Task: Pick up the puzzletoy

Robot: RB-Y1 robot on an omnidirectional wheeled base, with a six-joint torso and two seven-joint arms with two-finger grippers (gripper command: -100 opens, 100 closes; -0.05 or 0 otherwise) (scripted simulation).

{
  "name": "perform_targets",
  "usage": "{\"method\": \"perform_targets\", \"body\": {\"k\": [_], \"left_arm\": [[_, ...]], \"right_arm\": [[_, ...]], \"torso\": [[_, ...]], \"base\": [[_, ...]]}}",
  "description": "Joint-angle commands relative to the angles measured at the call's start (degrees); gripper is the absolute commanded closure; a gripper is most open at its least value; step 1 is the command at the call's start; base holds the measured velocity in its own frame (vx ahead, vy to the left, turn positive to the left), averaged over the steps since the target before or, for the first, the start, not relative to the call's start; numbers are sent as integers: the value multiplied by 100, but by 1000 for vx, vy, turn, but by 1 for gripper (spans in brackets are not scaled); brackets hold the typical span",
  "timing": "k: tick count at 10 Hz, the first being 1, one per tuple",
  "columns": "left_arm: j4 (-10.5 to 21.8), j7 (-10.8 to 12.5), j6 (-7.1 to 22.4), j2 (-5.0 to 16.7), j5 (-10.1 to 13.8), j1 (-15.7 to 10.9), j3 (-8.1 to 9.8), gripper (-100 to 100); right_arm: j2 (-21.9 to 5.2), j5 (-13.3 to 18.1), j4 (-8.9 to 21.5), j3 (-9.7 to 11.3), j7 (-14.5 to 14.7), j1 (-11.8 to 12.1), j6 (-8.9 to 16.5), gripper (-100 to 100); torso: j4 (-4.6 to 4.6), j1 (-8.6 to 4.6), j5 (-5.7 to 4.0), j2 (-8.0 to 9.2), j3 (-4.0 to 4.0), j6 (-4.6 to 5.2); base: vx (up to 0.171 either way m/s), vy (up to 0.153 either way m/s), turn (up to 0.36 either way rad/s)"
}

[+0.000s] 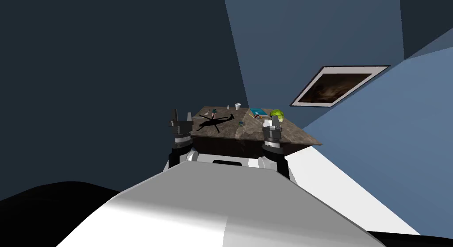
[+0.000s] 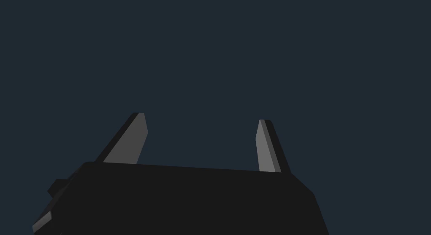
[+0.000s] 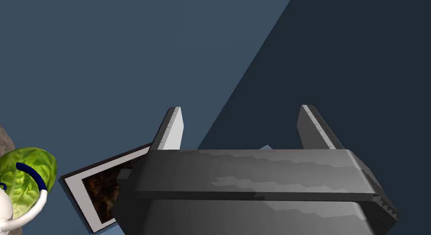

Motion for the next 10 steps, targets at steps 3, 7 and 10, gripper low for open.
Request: {"method": "perform_targets", "body": {"k": [3, 7, 10], "left_arm": [[0, 0, 0, 0, 0, -1, 0, 0], [0, 0, 0, 0, 0, -1, 0, 0], [0, 0, 0, 0, 0, -1, 0, 0]], "right_arm": [[-458, 135, 131, -108, -219, -8, 3, -100], [-1056, 350, 337, -225, -529, 7, -6, -100], [-1562, 555, 527, -305, -806, 38, -24, -100]], "torso": [[1, 1, 0, 3, 2, -3], [-1, -3, 0, -4, -2, -4], [-1, -7, -1, -6, -3, -3]], "base": [[-8, 7, 212], [5, 1, 283], [11, -10, 275]]}}
